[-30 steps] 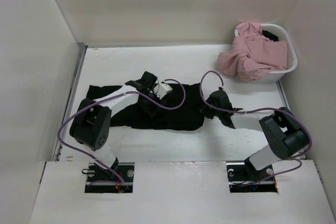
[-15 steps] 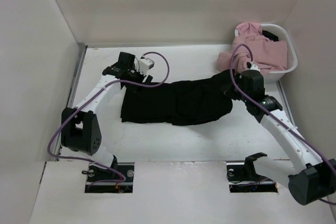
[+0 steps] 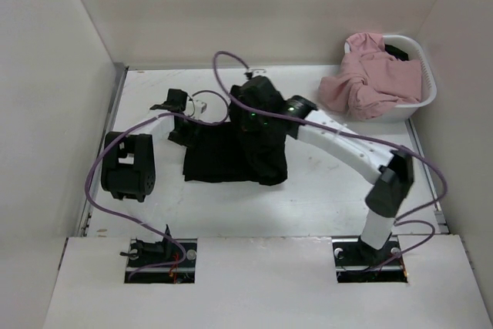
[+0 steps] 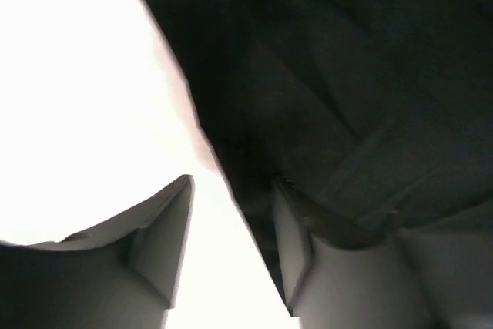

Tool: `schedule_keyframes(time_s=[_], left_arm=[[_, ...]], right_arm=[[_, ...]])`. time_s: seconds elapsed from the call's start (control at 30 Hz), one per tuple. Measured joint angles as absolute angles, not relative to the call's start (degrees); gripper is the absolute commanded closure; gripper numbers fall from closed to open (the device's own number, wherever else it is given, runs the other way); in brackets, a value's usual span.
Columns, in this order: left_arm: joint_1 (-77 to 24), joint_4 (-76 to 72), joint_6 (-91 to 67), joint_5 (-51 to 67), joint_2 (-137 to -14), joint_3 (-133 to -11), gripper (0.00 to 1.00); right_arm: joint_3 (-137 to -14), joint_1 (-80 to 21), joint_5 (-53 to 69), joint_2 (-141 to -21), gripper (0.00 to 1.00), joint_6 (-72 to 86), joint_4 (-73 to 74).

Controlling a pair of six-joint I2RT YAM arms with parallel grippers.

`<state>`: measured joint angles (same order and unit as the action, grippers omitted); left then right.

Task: Fold and stack the trousers
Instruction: Fold the trousers

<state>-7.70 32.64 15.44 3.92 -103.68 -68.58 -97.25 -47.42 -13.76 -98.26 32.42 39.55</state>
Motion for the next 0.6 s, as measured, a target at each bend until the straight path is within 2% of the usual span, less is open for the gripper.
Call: schedule_keyframes(time_s=[0.07,0.13,0.33,0.47,0.5,0.53,0.6], left_arm=[[-6.3,31.6,15.2,3.3,-104.0,-68.2,0.72],[-4.7,30.3,15.0,3.3,-104.8,-68.1,0.76],[-0.2,27.6,13.2,7.1,-106.0,-67.9,0.77],[2.0,26.6,11.9,10.0,-107.1,-69.0,0.78],[2.6,26.3,11.6,10.7,-107.4,-69.4,0.78],[3.1,26.0,11.3,11.4,-107.7,-69.6,0.78],[3.9,25.5,10.9,12.6,-108.1,-70.0,0.75]], right_arm=[[-102.4,-50.0,-14.2,-104.1,1.00,32.8,39.5],[-106.2,-52.0,-14.8,-108.8,1.00,33.8,38.9],[-110.5,-54.8,-16.3,-117.9,0.98,41.9,34.3],[-111.9,-55.8,-17.2,-122.0,0.91,46.0,28.9],[-111.7,-56.3,-17.2,-122.5,0.84,46.3,27.0],[-111.5,-56.8,-17.3,-122.8,0.71,46.3,25.4],[-111.2,-57.8,-17.3,-123.1,0.52,45.6,20.7]])
